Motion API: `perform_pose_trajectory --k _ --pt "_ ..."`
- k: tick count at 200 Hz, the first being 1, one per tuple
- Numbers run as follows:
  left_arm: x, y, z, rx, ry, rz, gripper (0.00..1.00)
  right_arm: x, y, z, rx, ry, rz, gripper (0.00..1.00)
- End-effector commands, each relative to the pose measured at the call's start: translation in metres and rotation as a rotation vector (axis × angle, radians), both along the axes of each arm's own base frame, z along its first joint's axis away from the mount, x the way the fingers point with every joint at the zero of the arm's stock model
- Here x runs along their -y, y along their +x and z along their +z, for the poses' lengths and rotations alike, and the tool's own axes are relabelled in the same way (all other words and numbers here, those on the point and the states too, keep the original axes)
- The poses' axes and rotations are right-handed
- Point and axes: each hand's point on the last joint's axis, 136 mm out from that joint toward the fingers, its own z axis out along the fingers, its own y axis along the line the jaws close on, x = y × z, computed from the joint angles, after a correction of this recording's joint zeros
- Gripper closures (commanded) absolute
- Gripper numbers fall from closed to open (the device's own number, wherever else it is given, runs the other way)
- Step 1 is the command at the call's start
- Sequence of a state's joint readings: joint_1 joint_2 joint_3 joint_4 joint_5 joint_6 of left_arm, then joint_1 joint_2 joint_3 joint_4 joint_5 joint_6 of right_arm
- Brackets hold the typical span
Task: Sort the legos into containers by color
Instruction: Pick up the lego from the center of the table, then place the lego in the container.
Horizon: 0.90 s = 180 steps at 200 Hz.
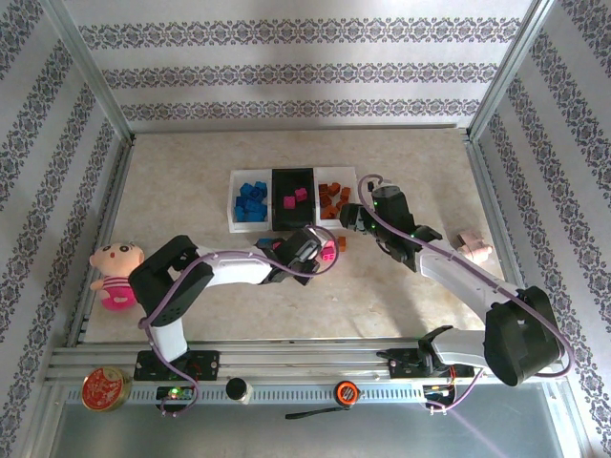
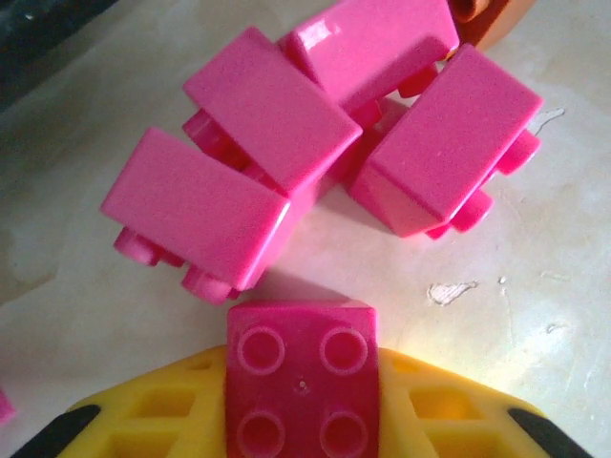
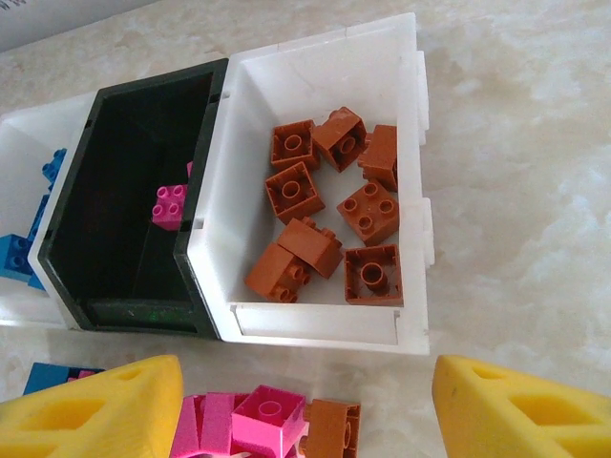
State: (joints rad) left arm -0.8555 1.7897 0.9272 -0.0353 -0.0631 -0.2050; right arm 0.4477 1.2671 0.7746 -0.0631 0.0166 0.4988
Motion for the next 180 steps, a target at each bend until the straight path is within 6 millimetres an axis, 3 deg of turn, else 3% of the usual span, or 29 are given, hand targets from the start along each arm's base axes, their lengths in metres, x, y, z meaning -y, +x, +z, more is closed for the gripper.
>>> perform_pose_trajectory --k 1,24,43,62,84,121,168,180 --pt "-0.019 -0.007 0.008 0.003 -0.016 0.048 0.72 0.002 -0.005 0.001 0.005 0.014 -0.006 0.3" --pt "-0.022 -0.016 0.047 0.031 -0.138 0.072 0.73 0.003 -0.009 -0.002 0.001 0.022 -0.009 0.3" --pt "-0.022 -0.008 0.083 0.057 -0.222 0.095 0.74 0.006 -0.014 -0.007 -0.008 0.023 -0.016 0.3" --pt "-0.024 0.016 0.113 0.063 -0.333 0.147 0.76 0.008 -0.018 -0.011 -0.014 0.024 -0.019 0.3" --pt "-0.028 0.052 0.134 0.07 -0.409 0.205 0.76 0.011 -0.024 -0.015 -0.02 0.024 -0.022 0.3" --pt "-0.036 0.111 0.13 0.043 -0.425 0.303 0.76 0.013 -0.035 -0.02 -0.031 0.025 -0.015 0.3" --pt "-0.048 0.166 0.097 -0.009 -0.347 0.412 0.75 0.003 -0.055 -0.032 -0.062 0.03 0.046 0.3" --pt "-0.051 0.176 0.09 -0.027 -0.338 0.433 0.69 -0.003 -0.062 -0.038 -0.076 0.031 0.071 0.29"
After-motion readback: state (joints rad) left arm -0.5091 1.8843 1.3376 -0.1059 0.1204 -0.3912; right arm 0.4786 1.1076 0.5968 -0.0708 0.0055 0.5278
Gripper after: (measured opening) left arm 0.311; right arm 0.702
